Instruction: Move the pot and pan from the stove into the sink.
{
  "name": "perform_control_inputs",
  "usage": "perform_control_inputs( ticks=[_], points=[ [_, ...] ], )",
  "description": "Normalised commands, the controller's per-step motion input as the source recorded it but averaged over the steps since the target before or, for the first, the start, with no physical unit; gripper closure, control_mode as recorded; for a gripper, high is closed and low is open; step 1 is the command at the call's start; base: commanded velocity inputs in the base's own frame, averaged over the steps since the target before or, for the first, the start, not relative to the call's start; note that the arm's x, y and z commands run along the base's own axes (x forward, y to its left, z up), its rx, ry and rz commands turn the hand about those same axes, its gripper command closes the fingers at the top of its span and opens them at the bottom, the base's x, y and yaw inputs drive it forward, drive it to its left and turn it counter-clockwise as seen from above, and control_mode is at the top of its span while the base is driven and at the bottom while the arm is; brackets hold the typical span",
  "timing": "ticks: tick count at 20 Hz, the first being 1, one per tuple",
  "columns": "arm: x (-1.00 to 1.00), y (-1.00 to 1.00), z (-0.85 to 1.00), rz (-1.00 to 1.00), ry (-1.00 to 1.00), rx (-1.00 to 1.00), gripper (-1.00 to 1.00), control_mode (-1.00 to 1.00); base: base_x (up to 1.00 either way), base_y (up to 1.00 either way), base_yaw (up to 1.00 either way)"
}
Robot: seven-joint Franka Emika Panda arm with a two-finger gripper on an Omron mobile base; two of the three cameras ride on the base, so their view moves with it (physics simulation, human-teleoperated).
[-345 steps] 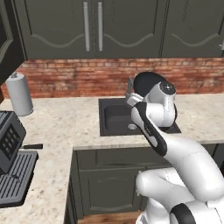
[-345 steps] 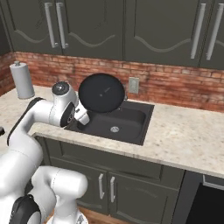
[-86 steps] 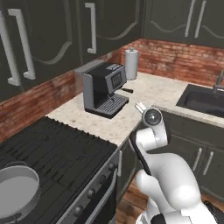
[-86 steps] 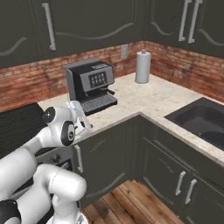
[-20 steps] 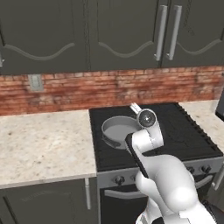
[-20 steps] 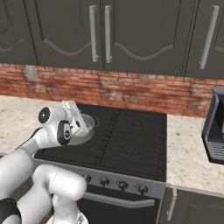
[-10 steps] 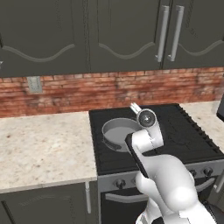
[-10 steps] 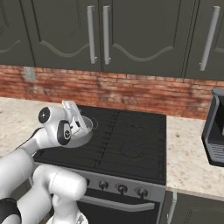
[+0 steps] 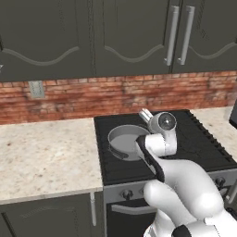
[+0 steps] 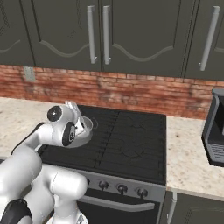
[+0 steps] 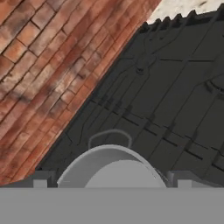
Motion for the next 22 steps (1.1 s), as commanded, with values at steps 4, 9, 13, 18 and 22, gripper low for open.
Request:
perform_control_inputs(
  ticks=[4, 9, 13, 18, 22],
  points=[
    [-0.11, -0.06, -0.09, 0.20, 0.12, 0.22, -1.00, -1.00, 0.00, 0.00, 0.00],
    [-0.05, -0.01, -0.07, 0.17, 0.10, 0.10, -1.00, -1.00, 0.00, 0.00, 0.00],
    [-0.02, 0.00, -0.02, 0.15, 0.04, 0.07, -1.00, -1.00, 0.00, 0.00, 0.00],
    [0.00, 0.00, 0.00, 0.03, 0.00, 0.01, -1.00, -1.00, 0.00, 0.00, 0.00],
    [0.00, 0.00, 0.00, 0.01, 0.00, 0.00, -1.00, -1.00, 0.00, 0.00, 0.00]
  ],
)
